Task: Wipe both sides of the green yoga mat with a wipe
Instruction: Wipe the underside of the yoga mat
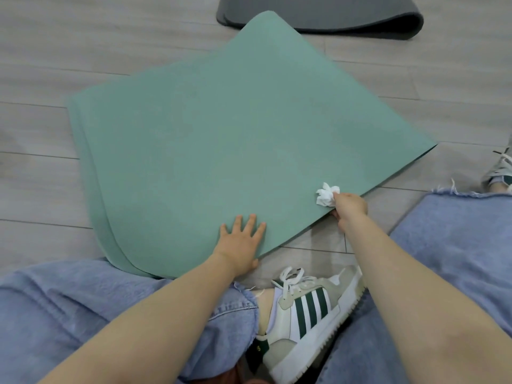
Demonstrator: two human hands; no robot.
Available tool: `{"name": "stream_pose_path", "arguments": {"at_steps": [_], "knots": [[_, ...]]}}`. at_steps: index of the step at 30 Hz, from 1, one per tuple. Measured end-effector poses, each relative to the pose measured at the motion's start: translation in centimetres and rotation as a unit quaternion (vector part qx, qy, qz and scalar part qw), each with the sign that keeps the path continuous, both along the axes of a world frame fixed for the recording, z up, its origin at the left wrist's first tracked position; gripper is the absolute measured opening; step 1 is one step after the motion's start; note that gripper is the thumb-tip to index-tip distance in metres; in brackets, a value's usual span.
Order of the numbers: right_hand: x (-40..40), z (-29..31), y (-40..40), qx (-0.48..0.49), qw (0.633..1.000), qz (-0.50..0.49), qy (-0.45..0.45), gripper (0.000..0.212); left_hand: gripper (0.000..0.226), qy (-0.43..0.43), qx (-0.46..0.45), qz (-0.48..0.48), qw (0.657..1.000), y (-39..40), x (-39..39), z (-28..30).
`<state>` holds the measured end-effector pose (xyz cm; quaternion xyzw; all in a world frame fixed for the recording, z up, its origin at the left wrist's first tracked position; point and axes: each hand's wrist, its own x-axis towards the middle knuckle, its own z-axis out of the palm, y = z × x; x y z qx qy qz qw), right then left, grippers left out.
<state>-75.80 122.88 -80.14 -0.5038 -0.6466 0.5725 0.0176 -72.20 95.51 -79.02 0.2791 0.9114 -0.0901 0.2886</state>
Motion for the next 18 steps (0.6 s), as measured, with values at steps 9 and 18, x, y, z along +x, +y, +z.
{"name": "stream_pose_path", "arguments": {"at_steps": [9, 18], "knots": [[6.3, -0.4, -2.9, 0.018, 0.999, -0.008, -0.036, 0.032, 0.083, -0.030, -0.019, -0.058, 0.998, -3.1, -1.3, 2.3], [7.8, 4.6, -5.7, -0.138, 0.982, 0.100, -0.078, 0.012, 0.080, -0.076, -0.022, -0.049, 0.996, -6.5, -3.0, 3.4]]}}
